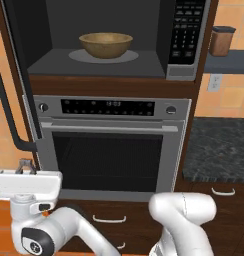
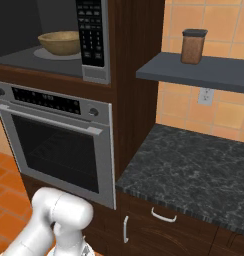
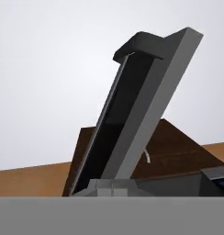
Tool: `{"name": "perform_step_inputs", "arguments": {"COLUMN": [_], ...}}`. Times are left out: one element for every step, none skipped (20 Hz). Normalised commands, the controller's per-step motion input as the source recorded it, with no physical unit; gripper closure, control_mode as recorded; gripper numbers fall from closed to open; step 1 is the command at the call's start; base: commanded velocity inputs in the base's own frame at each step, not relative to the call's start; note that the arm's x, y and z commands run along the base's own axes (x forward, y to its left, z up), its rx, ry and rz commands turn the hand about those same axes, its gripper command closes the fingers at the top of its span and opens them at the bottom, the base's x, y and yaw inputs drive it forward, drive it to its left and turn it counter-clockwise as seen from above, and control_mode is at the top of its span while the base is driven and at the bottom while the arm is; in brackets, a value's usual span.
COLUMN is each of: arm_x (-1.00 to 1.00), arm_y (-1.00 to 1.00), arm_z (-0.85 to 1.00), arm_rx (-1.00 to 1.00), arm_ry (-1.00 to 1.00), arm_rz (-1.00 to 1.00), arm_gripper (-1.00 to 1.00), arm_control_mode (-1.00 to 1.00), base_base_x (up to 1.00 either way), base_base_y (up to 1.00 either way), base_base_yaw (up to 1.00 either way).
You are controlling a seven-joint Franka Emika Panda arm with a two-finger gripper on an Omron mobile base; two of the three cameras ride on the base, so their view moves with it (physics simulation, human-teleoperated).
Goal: Open the microwave, place the bowl with waffle inside the microwave, then close the microwave door and turn it on.
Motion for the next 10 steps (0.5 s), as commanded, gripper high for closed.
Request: {"name": "perform_step_inputs", "arguments": {"arm_x": [0.17,0.18,0.19,0.19,0.21,0.23,0.26,0.27,0.27,0.25], "arm_y": [0.29,0.27,0.29,0.20,0.14,0.00,0.00,0.00,0.00,0.00], "arm_z": [0.19,0.21,0.26,0.29,0.31,0.31,0.34,0.36,0.39,0.41], "arm_rx": [0.00,0.00,0.00,0.02,0.03,0.03,0.05,0.03,0.01,0.01], "arm_ry": [-0.19,-0.18,-0.14,-0.12,-0.07,-0.04,0.00,0.00,0.00,0.00], "arm_rz": [0.00,0.00,0.00,0.00,0.00,0.03,0.08,0.07,0.06,0.05], "arm_gripper": [1.00,1.00,1.00,1.00,1.00,1.00,1.00,1.00,1.00,1.00], "arm_control_mode": [-1.00,-1.00,-1.00,-1.00,-1.00,-1.00,-1.00,-1.00,-1.00,-1.00], "base_base_x": [0.00,0.00,0.00,0.00,0.00,0.00,0.00,0.00,0.00,0.00], "base_base_y": [0.00,0.00,0.00,0.00,0.00,0.00,0.00,0.00,0.00,0.00], "base_base_yaw": [0.00,0.00,0.00,0.00,0.00,0.00,0.00,0.00,0.00,0.00]}}
